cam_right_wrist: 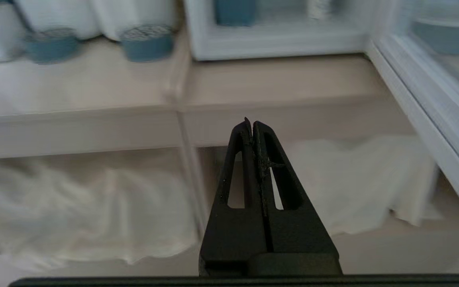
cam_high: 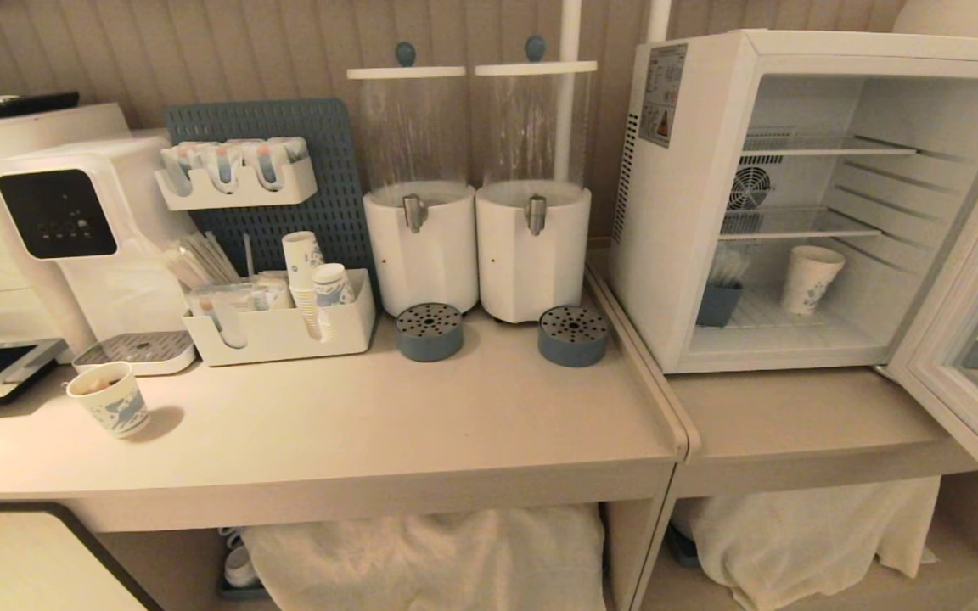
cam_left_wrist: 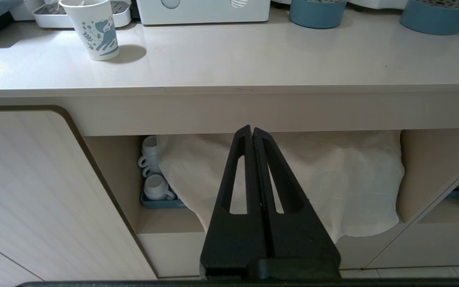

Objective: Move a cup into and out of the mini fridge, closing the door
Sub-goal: Close the freezer door

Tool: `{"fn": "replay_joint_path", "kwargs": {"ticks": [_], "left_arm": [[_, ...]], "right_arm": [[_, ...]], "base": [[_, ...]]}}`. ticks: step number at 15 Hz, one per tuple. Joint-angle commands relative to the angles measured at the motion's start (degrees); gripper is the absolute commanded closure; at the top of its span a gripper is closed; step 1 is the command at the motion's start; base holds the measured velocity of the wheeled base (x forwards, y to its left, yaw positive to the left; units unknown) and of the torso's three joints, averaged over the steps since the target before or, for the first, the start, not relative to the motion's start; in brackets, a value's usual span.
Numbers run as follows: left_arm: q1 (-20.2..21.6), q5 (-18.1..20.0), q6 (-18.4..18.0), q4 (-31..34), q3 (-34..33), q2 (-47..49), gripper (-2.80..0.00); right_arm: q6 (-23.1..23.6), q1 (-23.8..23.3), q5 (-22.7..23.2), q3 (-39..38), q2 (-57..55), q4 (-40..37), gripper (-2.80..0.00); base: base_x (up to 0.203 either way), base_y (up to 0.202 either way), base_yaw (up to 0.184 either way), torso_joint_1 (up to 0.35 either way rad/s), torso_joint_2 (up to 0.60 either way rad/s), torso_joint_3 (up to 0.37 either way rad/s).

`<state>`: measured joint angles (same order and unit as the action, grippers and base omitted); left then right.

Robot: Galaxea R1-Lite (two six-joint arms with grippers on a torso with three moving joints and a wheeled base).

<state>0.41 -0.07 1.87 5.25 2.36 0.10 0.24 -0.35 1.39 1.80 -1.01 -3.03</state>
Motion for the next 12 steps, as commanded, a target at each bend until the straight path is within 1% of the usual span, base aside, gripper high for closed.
{"fn": "replay_joint_path", "kwargs": {"ticks": [1,4,10,11,12], "left_arm": [[0.0,0.0,0.0,0.0,0.0,0.0,0.00],[0.0,0.0,0.0,0.0,0.0,0.0,0.00],[0.0,0.0,0.0,0.0,0.0,0.0,0.00],[0.0,0.0,-0.4,0.1,0.1,0.0,0.00],[0.0,0.0,-0.3,0.0,0.0,0.0,0.00]], "right_arm": [[1.0,0.2,-1.4,-0.2,-0.5,-1.5,0.00],[1.1,0.3,-1.7,0.0,0.0,-1.7,0.00],[1.0,0.3,-1.7,0.0,0.0,-1.7,0.00],[1.0,0.3,-1.7,0.0,0.0,-1.7,0.00],[0.7,0.3,-1.7,0.0,0.0,-1.7,0.00]], "base": [[0.000,0.000,0.000,0.000,0.00,0.000],[-0.024,0.000,0.000,0.001,0.00,0.001],[-0.177,0.000,0.002,0.001,0.00,0.001],[-0.146,0.000,-0.001,0.003,0.00,0.005],[0.000,0.000,0.000,0.000,0.00,0.000]]}}
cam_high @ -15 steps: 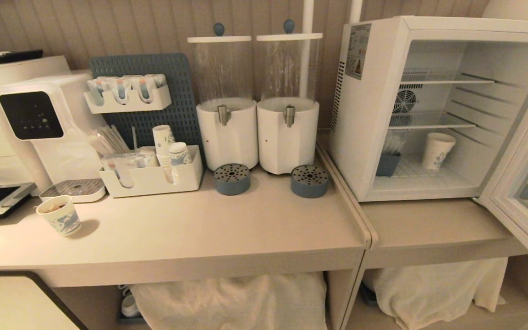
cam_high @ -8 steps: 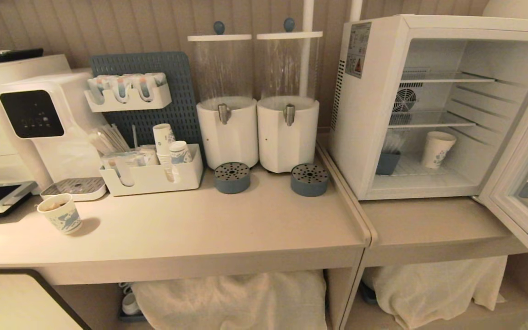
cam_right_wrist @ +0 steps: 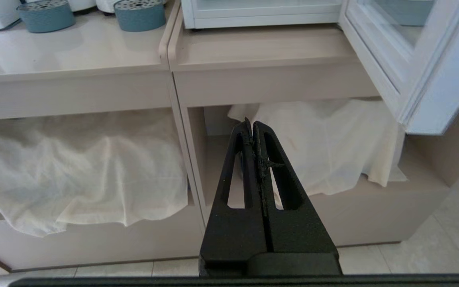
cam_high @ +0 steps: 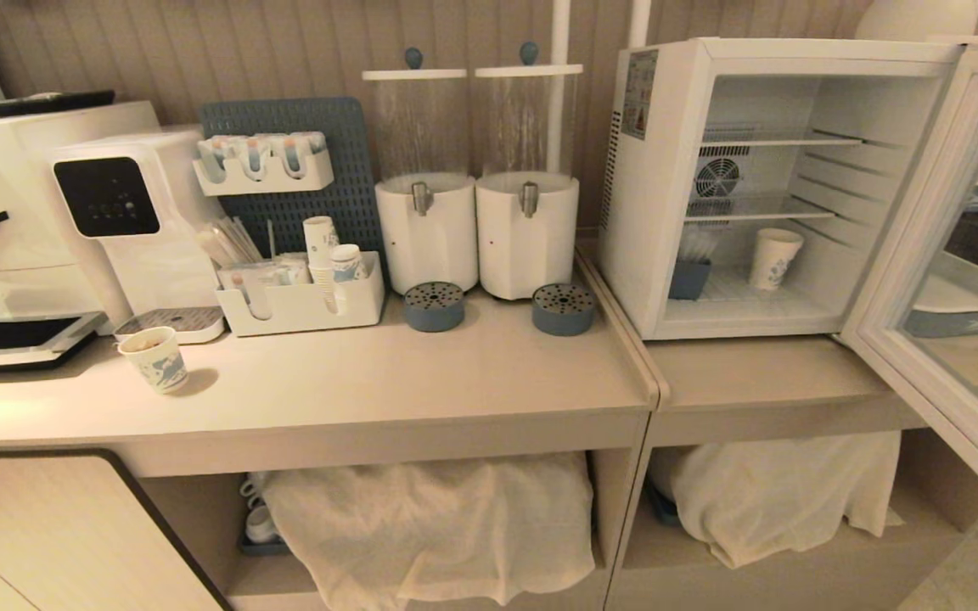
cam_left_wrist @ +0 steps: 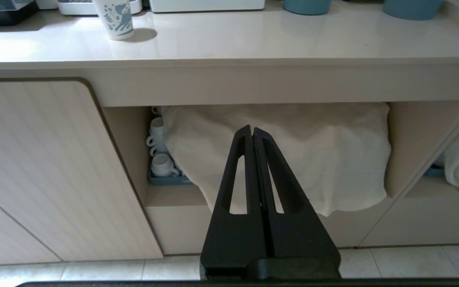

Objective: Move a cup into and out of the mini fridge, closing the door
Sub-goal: Close the freezer door

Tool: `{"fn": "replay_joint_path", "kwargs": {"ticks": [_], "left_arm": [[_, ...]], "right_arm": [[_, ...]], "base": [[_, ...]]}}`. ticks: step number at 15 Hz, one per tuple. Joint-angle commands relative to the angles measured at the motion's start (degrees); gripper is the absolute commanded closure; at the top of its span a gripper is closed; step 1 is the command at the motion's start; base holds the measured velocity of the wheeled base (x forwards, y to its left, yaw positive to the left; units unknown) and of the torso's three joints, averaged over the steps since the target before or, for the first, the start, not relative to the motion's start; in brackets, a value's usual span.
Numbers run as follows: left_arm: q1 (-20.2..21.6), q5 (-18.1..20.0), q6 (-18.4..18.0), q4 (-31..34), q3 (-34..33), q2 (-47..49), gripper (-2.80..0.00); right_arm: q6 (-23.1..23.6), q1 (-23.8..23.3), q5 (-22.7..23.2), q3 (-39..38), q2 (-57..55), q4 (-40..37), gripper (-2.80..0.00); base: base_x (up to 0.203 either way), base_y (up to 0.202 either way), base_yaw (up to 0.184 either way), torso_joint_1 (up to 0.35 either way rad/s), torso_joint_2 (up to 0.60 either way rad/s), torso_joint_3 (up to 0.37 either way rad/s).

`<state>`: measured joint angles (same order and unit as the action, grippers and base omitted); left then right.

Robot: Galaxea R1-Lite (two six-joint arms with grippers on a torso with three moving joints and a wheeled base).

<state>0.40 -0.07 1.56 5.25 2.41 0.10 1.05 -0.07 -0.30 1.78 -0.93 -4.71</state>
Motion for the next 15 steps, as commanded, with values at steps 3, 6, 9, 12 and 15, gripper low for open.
{"fn": "replay_joint_path", "kwargs": {"ticks": [3,6,9,12,15], "left_arm": [[0.0,0.0,0.0,0.0,0.0,0.0,0.00],[0.0,0.0,0.0,0.0,0.0,0.0,0.00],[0.0,0.0,0.0,0.0,0.0,0.0,0.00],[0.0,0.0,0.0,0.0,0.0,0.0,0.00],[0.0,0.0,0.0,0.0,0.0,0.0,0.00]], "right_arm": [[-0.2,0.0,0.0,0.0,0.0,0.0,0.00],[-0.2,0.0,0.0,0.0,0.0,0.0,0.00],[-0.2,0.0,0.0,0.0,0.0,0.0,0.00],[-0.2,0.0,0.0,0.0,0.0,0.0,0.00],[-0.2,0.0,0.0,0.0,0.0,0.0,0.00]], "base": [[-0.001,-0.027,0.002,0.001,0.00,0.001],[-0.001,-0.172,-0.008,0.003,0.00,-0.001],[0.000,-0.202,-0.010,-0.001,0.00,0.005],[0.000,-0.193,-0.008,0.002,0.00,0.003],[0.000,-0.197,-0.012,0.002,0.00,0.004]]}}
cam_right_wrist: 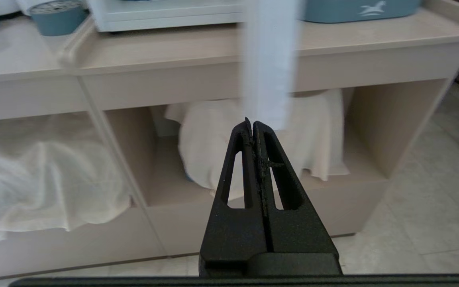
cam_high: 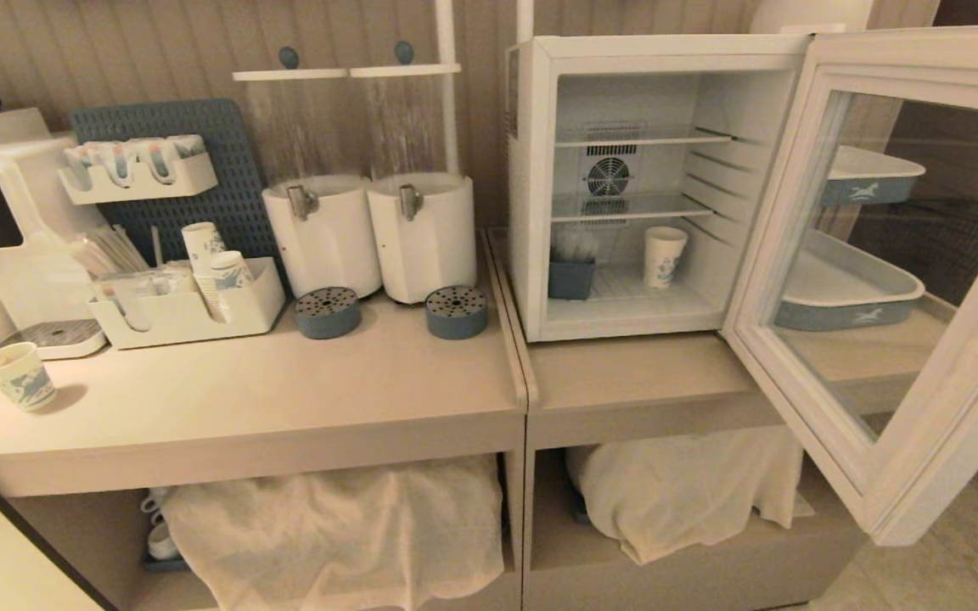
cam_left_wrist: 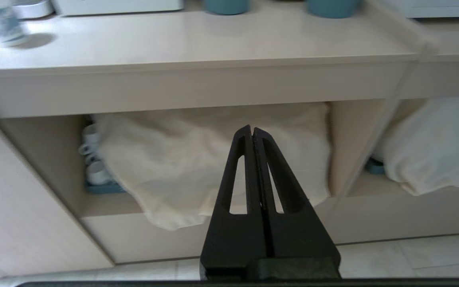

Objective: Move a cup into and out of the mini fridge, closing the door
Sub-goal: Close the freezer door

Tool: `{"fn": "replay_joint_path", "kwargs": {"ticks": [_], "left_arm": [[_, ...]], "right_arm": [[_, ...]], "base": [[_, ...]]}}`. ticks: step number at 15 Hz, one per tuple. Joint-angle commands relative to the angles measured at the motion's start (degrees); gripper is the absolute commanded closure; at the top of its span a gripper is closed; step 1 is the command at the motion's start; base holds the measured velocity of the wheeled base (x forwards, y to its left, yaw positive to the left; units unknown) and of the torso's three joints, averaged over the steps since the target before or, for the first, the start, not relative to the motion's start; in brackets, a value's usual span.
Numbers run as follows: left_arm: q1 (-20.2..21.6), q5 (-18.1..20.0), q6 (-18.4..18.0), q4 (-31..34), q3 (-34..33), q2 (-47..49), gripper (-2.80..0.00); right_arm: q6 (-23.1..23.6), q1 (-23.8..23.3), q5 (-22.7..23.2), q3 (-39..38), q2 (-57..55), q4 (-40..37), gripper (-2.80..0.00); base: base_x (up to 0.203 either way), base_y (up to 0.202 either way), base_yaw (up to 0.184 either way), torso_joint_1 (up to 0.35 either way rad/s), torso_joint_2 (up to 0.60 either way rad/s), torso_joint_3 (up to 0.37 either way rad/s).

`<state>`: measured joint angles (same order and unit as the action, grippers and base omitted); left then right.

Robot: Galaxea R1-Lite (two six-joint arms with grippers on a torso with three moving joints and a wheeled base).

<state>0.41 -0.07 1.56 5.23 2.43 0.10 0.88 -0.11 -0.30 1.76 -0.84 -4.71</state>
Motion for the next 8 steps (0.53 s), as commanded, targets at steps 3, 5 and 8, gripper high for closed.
{"fn": "replay_joint_path", "kwargs": {"ticks": [3,5,8], "left_arm": [[0.0,0.0,0.0,0.0,-0.1,0.0,0.00],[0.0,0.0,0.0,0.0,-0.1,0.0,0.00],[0.0,0.0,0.0,0.0,-0.1,0.0,0.00]], "right_arm": [[-0.1,0.0,0.0,0.0,-0.1,0.0,0.00],[-0.2,0.0,0.0,0.0,0.0,0.0,0.00],[-0.2,0.0,0.0,0.0,0.0,0.0,0.00]], "base": [[0.000,-0.194,-0.007,0.002,0.00,0.000],[0.000,-0.191,-0.007,0.000,0.00,0.000],[0.000,-0.192,-0.009,0.004,0.00,-0.001]]}}
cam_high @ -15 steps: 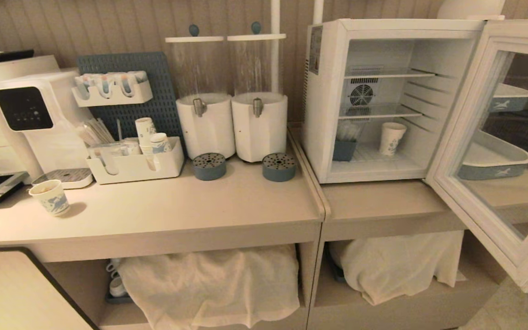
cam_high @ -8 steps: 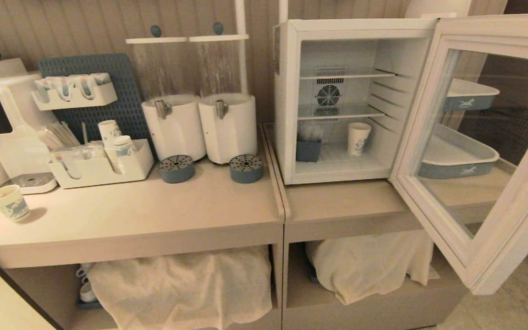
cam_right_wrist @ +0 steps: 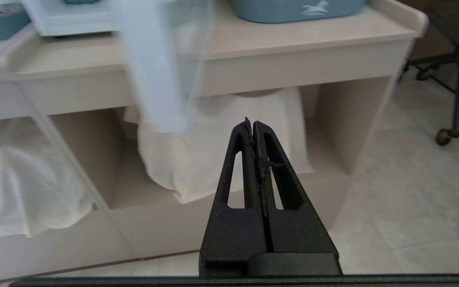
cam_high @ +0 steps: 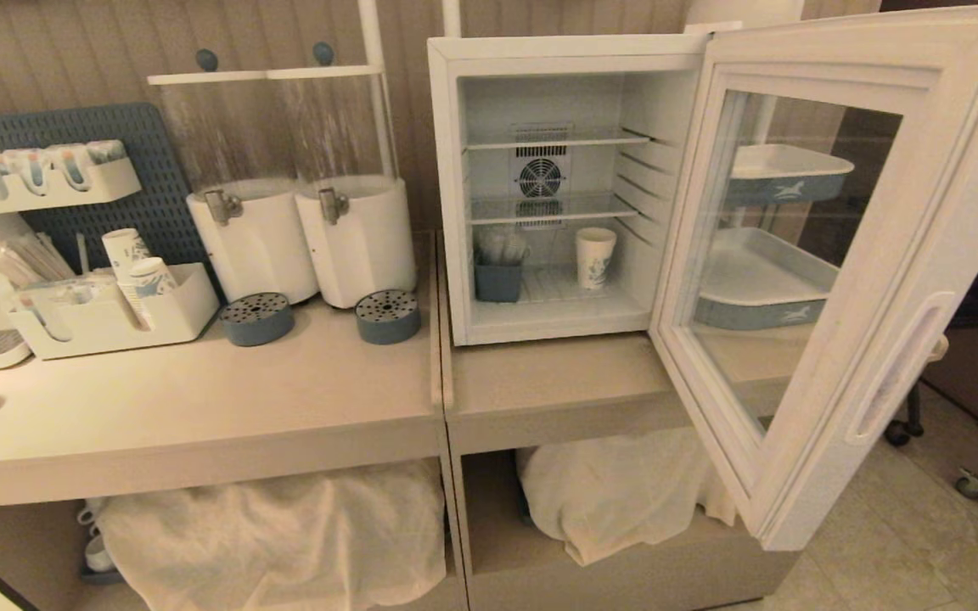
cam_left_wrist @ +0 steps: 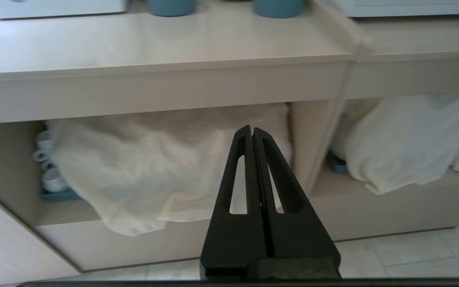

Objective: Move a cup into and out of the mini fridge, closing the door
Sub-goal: Close the freezer door

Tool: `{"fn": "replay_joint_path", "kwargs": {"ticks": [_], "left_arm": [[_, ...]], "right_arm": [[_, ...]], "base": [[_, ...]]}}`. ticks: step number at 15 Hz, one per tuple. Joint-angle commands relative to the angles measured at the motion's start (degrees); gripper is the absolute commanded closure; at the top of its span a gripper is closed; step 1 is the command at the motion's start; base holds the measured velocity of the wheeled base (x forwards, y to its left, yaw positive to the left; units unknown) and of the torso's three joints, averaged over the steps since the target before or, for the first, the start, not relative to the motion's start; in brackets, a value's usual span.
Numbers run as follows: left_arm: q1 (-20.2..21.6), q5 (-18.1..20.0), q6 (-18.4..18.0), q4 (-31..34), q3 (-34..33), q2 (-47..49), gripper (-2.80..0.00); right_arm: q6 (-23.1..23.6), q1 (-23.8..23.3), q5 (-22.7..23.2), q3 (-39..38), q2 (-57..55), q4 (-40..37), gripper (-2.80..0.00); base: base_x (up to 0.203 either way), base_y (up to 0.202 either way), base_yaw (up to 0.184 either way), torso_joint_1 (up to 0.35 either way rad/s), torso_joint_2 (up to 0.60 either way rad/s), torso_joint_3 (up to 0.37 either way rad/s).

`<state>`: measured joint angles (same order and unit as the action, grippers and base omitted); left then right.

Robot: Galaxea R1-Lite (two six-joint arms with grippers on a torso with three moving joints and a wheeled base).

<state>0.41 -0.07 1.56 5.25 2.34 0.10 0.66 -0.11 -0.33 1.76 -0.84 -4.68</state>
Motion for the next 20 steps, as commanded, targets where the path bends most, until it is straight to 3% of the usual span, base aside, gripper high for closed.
{"fn": "replay_joint_path", "kwargs": {"ticks": [1,7,13,15,17,20], "left_arm": [[0.0,0.0,0.0,0.0,0.0,0.0,0.00],[0.0,0.0,0.2,-0.1,0.0,0.0,0.00],[0.0,0.0,0.4,-0.1,0.0,0.1,0.00],[0.0,0.0,0.4,-0.1,0.0,0.0,0.00],[0.0,0.0,0.5,-0.1,0.0,0.0,0.00],[0.0,0.0,0.5,-0.1,0.0,0.0,0.00]], "right_arm": [[0.0,-0.1,0.0,0.0,0.0,-0.1,0.00],[-0.4,0.0,-0.1,0.0,0.0,-0.1,0.00],[-2.0,0.0,-0.6,2.0,0.4,1.1,0.00],[-2.5,0.0,-0.8,11.6,-0.3,-1.6,0.00],[-4.4,0.0,-2.0,26.0,-5.4,-5.0,0.00],[-8.3,0.4,-5.7,36.7,-26.0,-5.2,0.00]], "base": [[0.000,-0.192,-0.007,0.001,0.00,-0.001],[0.000,-0.173,-0.009,0.003,0.00,0.003],[0.000,0.000,0.000,0.000,0.00,0.000],[0.000,0.000,0.000,0.000,0.00,0.000],[0.000,0.000,0.000,0.000,0.00,0.000],[0.000,0.000,0.000,0.000,0.00,0.000]]}}
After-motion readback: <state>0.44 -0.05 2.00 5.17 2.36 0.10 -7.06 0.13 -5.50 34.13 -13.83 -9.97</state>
